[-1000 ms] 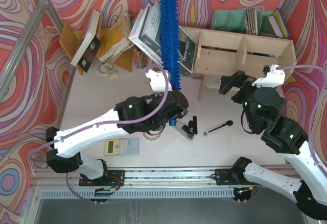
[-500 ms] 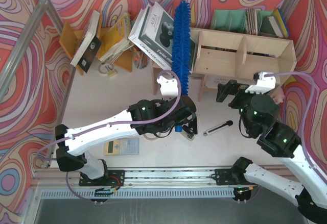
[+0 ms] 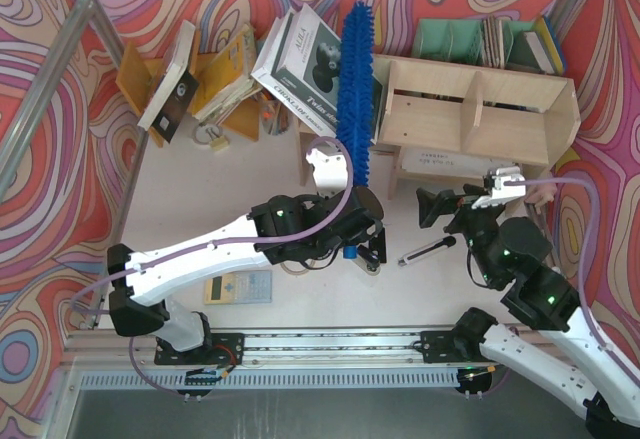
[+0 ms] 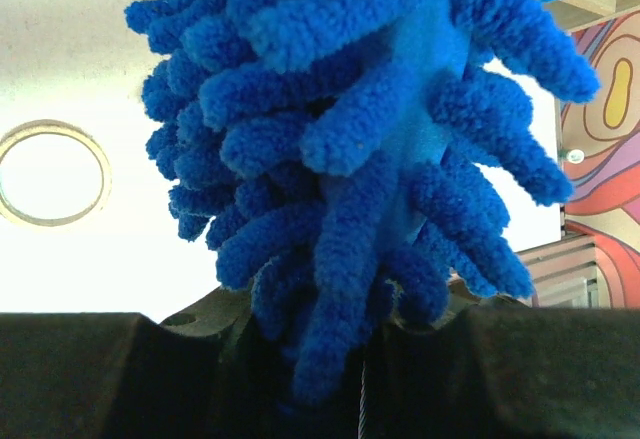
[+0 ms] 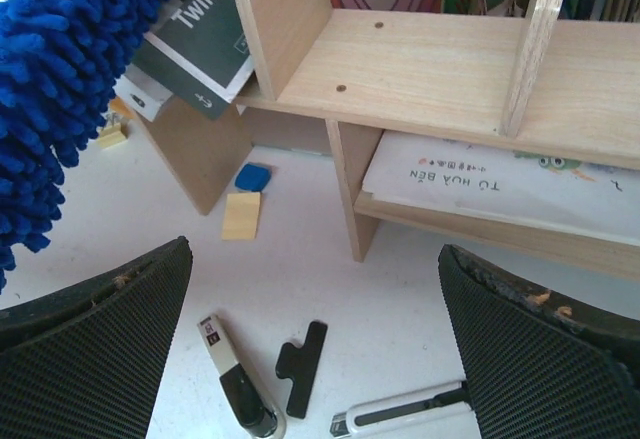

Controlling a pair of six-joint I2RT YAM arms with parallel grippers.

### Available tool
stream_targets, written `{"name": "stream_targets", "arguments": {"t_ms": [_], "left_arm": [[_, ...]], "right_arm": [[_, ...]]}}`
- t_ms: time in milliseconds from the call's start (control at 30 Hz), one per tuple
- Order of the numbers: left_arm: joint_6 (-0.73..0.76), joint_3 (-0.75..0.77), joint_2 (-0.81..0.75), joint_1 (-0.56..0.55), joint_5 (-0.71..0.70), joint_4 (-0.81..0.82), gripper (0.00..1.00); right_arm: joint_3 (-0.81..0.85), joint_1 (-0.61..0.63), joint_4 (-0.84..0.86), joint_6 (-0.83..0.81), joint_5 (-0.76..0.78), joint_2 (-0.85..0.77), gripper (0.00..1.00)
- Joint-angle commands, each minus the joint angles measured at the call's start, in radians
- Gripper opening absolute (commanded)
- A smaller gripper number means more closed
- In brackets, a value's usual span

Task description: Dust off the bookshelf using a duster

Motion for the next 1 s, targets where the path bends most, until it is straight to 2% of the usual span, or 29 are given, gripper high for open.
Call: {"name": "stream_targets", "arguments": {"t_ms": [0, 367, 633, 967], "left_arm": [[0.012, 0.012, -0.042, 0.000, -0.070, 0.001, 0.00], [-0.001, 0.005, -0.004, 0.000, -0.074, -0.017, 0.00], [0.018, 0.135, 0.034, -0.001, -0.115, -0.089, 0.00], [-0.049, 0.003, -0.062, -0.008, -0.124, -0.088, 0.00]], "right_arm": [[0.025, 0.003, 0.078, -0.061, -0.034, -0.024, 0.99], [-0.008, 0.004, 0.086, -0.083, -0.013, -0.074, 0.99], [-0.002, 0.003, 0.089, -0.082, -0.015, -0.046, 0.99], [-0.010, 0.004, 0.086, -0.078, 0.007, -0.063, 0.99]]}}
